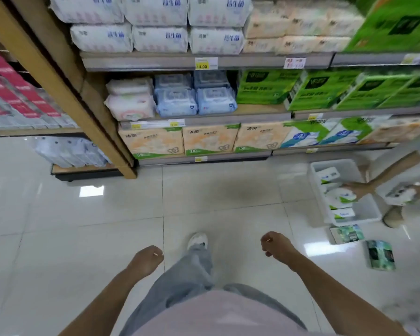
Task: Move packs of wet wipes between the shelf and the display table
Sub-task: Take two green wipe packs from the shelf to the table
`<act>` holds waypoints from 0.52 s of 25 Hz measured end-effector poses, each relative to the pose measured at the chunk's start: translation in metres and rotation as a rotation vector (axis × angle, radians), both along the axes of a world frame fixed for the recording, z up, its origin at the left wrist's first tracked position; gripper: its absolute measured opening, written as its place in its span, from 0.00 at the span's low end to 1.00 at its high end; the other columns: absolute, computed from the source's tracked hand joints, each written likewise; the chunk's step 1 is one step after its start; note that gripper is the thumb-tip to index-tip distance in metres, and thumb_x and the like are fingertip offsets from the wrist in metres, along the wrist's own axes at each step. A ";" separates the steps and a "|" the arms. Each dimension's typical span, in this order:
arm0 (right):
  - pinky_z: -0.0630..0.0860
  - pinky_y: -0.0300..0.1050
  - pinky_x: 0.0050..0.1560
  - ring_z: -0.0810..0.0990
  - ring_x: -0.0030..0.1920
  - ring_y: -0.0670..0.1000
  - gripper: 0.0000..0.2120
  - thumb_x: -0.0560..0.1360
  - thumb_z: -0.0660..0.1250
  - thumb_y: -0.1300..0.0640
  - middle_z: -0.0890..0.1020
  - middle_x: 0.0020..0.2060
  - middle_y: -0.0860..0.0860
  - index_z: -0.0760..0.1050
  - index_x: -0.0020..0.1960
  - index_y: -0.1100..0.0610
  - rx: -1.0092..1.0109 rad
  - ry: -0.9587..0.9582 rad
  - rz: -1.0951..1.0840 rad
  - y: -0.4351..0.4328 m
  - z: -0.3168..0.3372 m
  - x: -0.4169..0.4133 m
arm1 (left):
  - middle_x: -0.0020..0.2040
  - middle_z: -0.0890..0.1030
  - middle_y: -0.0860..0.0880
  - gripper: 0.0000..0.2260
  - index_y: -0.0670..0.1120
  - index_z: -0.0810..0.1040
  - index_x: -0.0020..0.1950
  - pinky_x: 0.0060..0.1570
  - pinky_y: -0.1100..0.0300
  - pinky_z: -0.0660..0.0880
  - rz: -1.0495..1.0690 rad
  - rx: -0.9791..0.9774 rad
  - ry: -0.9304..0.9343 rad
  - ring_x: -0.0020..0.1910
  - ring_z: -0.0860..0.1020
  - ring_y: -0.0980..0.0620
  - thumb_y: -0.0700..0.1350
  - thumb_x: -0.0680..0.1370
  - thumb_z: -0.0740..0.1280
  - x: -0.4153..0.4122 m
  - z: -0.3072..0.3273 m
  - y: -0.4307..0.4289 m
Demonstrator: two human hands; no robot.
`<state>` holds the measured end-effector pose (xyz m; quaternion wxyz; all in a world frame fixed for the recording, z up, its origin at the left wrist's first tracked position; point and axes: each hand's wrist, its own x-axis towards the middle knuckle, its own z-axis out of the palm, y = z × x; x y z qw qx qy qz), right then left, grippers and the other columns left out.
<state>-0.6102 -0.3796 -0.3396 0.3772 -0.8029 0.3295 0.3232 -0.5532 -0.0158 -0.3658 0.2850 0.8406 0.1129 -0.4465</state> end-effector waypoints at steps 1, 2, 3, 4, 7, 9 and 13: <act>0.73 0.39 0.36 0.79 0.38 0.51 0.05 0.76 0.61 0.62 0.80 0.42 0.54 0.75 0.49 0.59 -0.008 0.023 -0.028 -0.009 -0.001 0.006 | 0.60 0.78 0.44 0.12 0.43 0.75 0.61 0.57 0.59 0.71 -0.039 -0.017 -0.021 0.57 0.77 0.46 0.45 0.79 0.63 0.028 0.005 -0.014; 0.73 0.40 0.36 0.78 0.37 0.51 0.05 0.76 0.62 0.62 0.80 0.41 0.54 0.75 0.49 0.59 -0.007 0.037 -0.071 -0.018 -0.003 0.014 | 0.60 0.78 0.44 0.12 0.44 0.75 0.61 0.56 0.59 0.71 -0.083 -0.036 -0.042 0.57 0.77 0.46 0.46 0.79 0.63 0.058 0.011 -0.030; 0.73 0.40 0.36 0.78 0.37 0.51 0.05 0.76 0.62 0.62 0.80 0.40 0.53 0.76 0.49 0.60 -0.003 0.047 -0.116 -0.026 -0.003 0.020 | 0.59 0.78 0.45 0.12 0.44 0.75 0.61 0.55 0.59 0.71 -0.117 -0.051 -0.067 0.56 0.77 0.47 0.46 0.79 0.62 0.086 0.016 -0.045; 0.72 0.40 0.35 0.78 0.36 0.51 0.05 0.76 0.62 0.62 0.80 0.39 0.54 0.76 0.49 0.60 0.000 0.052 -0.155 -0.034 -0.004 0.027 | 0.58 0.78 0.45 0.12 0.45 0.75 0.62 0.53 0.60 0.71 -0.137 -0.061 -0.090 0.55 0.77 0.48 0.46 0.79 0.62 0.110 0.022 -0.059; 0.71 0.40 0.34 0.77 0.34 0.52 0.05 0.75 0.62 0.62 0.79 0.37 0.55 0.76 0.47 0.61 0.022 0.072 -0.232 -0.056 -0.005 0.050 | 0.57 0.77 0.45 0.10 0.46 0.76 0.59 0.46 0.62 0.71 -0.136 -0.125 -0.123 0.52 0.76 0.48 0.45 0.79 0.63 0.170 0.037 -0.101; 0.69 0.41 0.34 0.77 0.34 0.52 0.04 0.75 0.62 0.63 0.80 0.38 0.55 0.76 0.45 0.59 0.054 0.081 -0.270 -0.071 -0.007 0.071 | 0.58 0.78 0.45 0.08 0.48 0.75 0.58 0.47 0.62 0.70 -0.128 -0.161 -0.126 0.55 0.77 0.48 0.46 0.79 0.63 0.199 0.042 -0.123; 0.68 0.42 0.34 0.77 0.34 0.52 0.05 0.74 0.62 0.63 0.80 0.39 0.56 0.76 0.41 0.58 0.082 0.031 -0.287 -0.115 -0.006 0.141 | 0.56 0.77 0.47 0.10 0.47 0.75 0.60 0.46 0.62 0.70 -0.135 -0.200 -0.165 0.54 0.77 0.50 0.46 0.80 0.61 0.251 0.049 -0.172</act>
